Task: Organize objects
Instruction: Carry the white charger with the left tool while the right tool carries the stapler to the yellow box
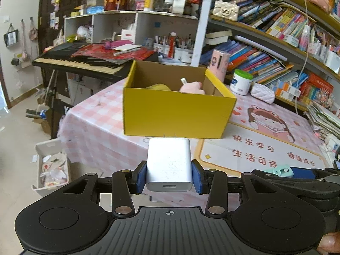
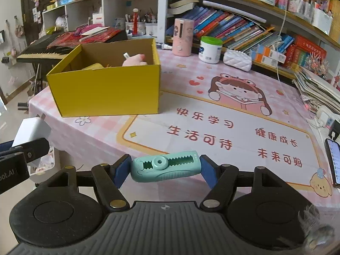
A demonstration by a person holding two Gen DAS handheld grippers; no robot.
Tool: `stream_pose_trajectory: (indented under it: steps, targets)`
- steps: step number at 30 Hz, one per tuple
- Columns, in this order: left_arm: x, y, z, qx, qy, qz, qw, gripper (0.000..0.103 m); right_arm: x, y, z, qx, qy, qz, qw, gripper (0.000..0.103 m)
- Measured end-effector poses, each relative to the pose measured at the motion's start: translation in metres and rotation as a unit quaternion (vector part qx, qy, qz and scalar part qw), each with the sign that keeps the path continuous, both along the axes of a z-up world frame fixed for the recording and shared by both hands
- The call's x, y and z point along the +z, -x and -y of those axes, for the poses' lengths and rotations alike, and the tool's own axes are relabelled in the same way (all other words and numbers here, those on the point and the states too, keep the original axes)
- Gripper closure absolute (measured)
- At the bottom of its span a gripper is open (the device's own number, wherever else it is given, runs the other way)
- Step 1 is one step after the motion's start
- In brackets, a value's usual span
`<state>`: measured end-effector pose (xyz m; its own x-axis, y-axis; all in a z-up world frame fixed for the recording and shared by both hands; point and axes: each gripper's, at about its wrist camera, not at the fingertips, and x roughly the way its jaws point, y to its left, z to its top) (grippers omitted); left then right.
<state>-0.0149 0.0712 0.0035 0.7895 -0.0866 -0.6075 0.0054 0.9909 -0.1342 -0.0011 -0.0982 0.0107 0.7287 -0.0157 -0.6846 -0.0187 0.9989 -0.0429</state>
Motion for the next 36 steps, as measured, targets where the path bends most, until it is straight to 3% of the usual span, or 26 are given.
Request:
stream_pose_trajectory:
  steps: [24, 36]
  targets:
    - [0.002, -0.004, -0.015, 0.015, -0.001, -0.002, 0.9999, 0.062, 0.000, -0.006, -0.023, 0.026, 0.013, -0.004, 1.000, 0.035]
    - [0.019, -0.027, -0.003, 0.024, -0.016, 0.031, 0.9991, 0.062, 0.012, -0.034, -0.012, 0.043, -0.006, 0.020, 0.999, 0.035]
